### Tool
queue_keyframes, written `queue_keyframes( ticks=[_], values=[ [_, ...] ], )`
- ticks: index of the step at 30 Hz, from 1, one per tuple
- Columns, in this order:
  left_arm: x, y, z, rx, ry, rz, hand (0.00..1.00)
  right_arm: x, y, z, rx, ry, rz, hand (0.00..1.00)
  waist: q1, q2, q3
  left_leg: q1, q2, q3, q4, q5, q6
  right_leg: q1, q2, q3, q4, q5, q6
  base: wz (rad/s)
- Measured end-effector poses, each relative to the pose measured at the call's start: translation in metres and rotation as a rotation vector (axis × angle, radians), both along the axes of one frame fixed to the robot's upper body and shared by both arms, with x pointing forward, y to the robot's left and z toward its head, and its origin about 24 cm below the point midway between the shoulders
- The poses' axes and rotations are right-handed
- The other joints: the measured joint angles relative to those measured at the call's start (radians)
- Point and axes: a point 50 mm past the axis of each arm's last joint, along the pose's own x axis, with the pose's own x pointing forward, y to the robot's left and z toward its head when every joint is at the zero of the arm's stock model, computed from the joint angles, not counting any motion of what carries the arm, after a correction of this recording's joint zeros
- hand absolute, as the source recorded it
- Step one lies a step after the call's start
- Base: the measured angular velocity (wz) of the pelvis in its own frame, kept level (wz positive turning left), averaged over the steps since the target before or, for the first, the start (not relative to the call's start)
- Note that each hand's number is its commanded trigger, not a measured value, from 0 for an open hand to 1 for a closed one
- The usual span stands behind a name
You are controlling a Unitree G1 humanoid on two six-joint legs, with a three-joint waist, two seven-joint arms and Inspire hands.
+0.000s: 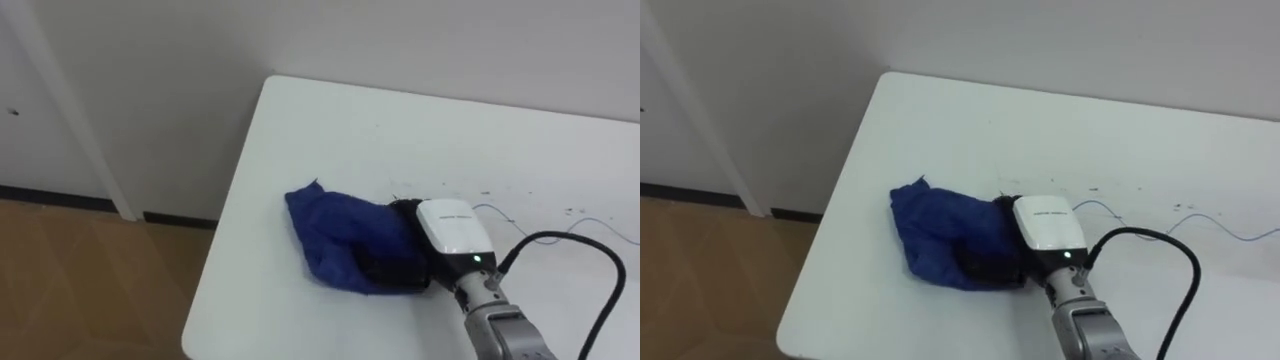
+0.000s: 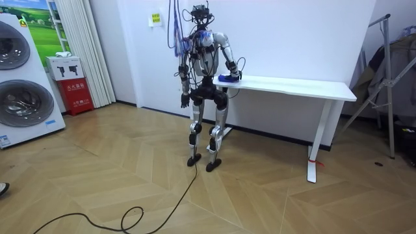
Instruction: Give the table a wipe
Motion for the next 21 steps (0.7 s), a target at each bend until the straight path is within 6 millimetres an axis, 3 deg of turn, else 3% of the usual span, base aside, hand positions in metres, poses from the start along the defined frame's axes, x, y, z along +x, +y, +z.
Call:
queue_keyframes(
  ticks=[14,21],
  values=[
    [-0.012,0.004,-0.001,0.007,0.028,0.037,0.00,-0.003,-0.007,0.004,0.006,-0.021,-0.034,1.00,-0.003,-0.014,-0.0052,0.006,-0.017,-0.003,0.000,0.003,0.004,0.023,-0.019,-0.019,-0.001,-0.010,0.016,0.05],
    [-0.009,0.001,-0.001,0.004,0.020,0.023,0.00,-0.003,-0.004,-0.004,0.127,0.045,-0.104,1.00,0.005,-0.013,-0.0041,0.011,-0.020,-0.004,0.001,-0.002,0.014,0.025,-0.022,-0.018,0.001,-0.011,0.021,-0.03]
  ],
)
